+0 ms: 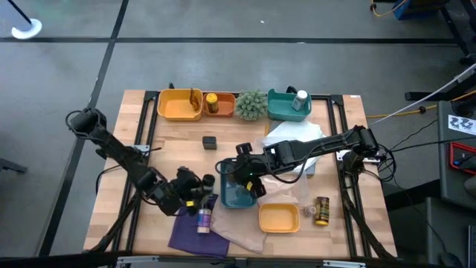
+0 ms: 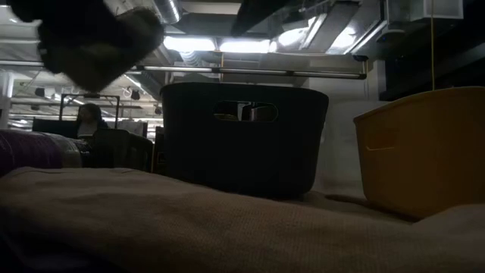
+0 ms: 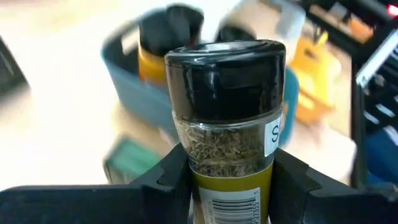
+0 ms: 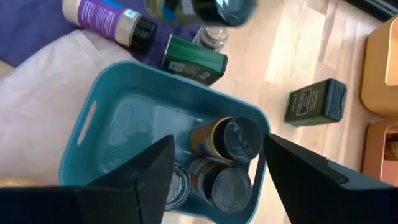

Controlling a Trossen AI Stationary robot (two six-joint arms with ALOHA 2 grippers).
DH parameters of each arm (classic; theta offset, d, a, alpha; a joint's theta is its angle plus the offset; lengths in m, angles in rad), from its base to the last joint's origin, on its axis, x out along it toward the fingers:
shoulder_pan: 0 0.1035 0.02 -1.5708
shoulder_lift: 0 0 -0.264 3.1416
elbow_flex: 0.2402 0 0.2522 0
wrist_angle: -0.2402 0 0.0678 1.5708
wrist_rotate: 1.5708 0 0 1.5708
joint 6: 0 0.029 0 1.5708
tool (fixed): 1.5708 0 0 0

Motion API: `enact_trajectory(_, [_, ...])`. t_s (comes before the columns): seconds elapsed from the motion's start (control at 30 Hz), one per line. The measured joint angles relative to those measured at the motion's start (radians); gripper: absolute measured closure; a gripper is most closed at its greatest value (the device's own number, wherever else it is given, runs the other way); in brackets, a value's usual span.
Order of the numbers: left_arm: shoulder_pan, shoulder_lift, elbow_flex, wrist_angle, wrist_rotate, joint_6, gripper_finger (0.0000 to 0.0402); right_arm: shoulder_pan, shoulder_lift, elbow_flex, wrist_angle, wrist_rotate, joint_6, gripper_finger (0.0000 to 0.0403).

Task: Sort spices by type
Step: Put the left black seasoning bottle into the blue bin

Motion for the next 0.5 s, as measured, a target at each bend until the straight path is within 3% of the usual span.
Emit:
enact_trajectory(0.2, [0.051, 0.015, 0.001, 0.125, -0.069, 0.183, 0.0265, 0.0, 0.0, 0.0, 0.006, 0.009, 0.008, 0.0155])
enact_trajectory(0.5, [0.122, 0.16, 0.002, 0.4, -0.109, 0.393, 0.0265, 0.0, 0.009, -0.003, 0.004, 0.095, 0.023, 0.0155])
